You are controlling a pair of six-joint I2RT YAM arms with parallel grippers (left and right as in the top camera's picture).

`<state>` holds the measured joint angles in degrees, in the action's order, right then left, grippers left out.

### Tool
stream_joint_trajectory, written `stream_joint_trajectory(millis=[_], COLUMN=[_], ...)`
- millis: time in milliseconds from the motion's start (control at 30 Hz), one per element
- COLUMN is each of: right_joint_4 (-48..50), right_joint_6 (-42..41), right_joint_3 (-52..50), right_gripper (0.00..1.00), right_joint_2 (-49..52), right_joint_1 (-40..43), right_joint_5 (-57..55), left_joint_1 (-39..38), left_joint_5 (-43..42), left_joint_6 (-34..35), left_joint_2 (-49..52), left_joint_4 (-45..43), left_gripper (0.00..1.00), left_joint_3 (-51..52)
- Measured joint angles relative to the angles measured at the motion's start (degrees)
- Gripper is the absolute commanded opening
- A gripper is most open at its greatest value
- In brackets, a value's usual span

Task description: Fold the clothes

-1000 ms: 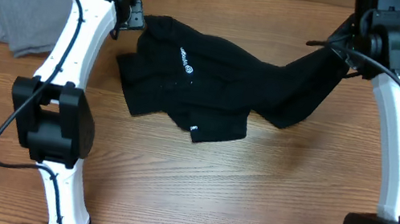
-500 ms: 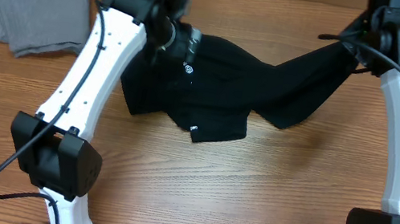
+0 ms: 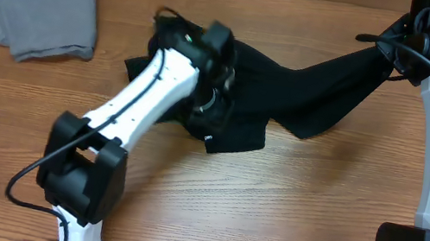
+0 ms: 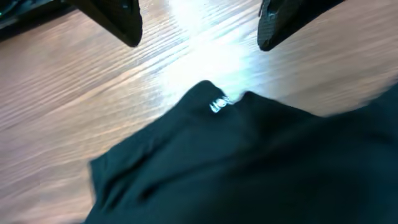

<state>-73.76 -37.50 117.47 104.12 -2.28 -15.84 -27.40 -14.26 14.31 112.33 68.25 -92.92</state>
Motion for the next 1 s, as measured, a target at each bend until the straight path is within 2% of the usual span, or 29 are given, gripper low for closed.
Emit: stream_joint_trajectory(millis=[200,300,433,867,1000], right_joint_4=[0.00,0.02,0.00,0.02,0.02], right_joint_6=[-0.02,0.00,0.00,0.00,0.02], right_joint_3=[0.00,0.00,0.00,0.00,0.00], right_gripper=[0.06,0.06,0.06,0.06,0.06], right_joint_2=[0.00,0.00,0.00,0.00,0.00], right_joint_1=[0.00,0.02,0.00,0.00,0.00], right_joint_5=[0.00,0.02,0.00,-0.02,0.00], left_joint_1=[-4.52,-4.44,-4.04,-2.45,-2.45], left_joint_5=[-0.13,0.42,4.39,6.14,5.35], left_joint_6=[8.13,11.63,15.50,19.52,19.91], left_joint_2=[0.24,0.17,0.17,2.80,3.13], left_joint_4=[-8.50,-13.73,-14.36,-18.95,-20.22], left_gripper=[0.55,0.54,0.55,0.52,0.44], left_joint_3=[10.49,13.57,15.76,16.11,16.09])
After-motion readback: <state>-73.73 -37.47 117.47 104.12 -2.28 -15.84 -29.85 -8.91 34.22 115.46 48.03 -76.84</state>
